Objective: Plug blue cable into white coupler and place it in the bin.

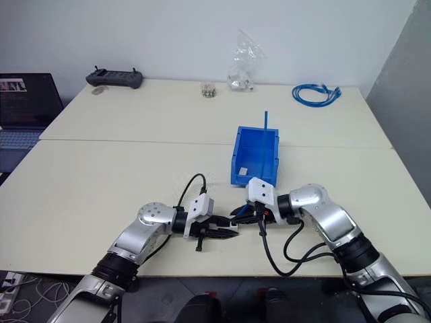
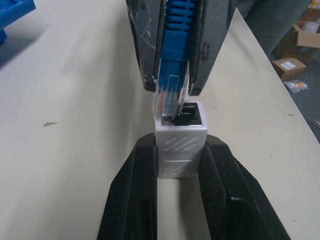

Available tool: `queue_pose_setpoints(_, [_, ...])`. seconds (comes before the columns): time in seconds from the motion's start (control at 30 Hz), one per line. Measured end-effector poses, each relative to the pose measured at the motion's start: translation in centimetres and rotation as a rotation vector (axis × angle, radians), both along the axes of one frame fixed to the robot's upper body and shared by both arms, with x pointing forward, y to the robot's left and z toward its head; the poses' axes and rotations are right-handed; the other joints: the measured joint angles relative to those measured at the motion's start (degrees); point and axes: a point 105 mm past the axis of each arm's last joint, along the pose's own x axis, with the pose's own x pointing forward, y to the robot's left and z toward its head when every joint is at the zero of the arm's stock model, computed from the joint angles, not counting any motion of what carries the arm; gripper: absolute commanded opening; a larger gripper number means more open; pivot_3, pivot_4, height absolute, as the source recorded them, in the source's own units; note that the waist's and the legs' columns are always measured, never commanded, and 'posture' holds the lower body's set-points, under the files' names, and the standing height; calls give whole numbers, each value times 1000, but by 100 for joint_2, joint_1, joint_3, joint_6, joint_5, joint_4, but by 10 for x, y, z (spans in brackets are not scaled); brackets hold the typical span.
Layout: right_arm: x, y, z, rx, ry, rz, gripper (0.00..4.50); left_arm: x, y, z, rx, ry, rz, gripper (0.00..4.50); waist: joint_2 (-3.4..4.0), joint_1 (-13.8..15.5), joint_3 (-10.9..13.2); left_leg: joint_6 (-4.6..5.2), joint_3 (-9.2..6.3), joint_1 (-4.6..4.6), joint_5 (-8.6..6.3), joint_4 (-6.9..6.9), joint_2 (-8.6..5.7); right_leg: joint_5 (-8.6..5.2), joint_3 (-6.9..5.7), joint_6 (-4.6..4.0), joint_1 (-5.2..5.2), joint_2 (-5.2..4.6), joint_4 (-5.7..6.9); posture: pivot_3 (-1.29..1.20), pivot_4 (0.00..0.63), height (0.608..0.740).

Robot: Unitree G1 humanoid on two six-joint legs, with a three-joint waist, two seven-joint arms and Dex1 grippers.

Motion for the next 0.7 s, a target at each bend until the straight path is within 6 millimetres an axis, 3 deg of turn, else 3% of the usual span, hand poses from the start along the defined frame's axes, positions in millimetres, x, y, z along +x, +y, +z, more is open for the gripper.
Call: queue_pose_setpoints(0.7, [4, 9, -1, -72, 23, 94, 227, 0, -1, -2, 5, -2, 9, 776, 9, -4, -24, 0, 1, 28, 0, 0, 2, 0, 2, 0, 22, -3, 2, 0, 150, 740])
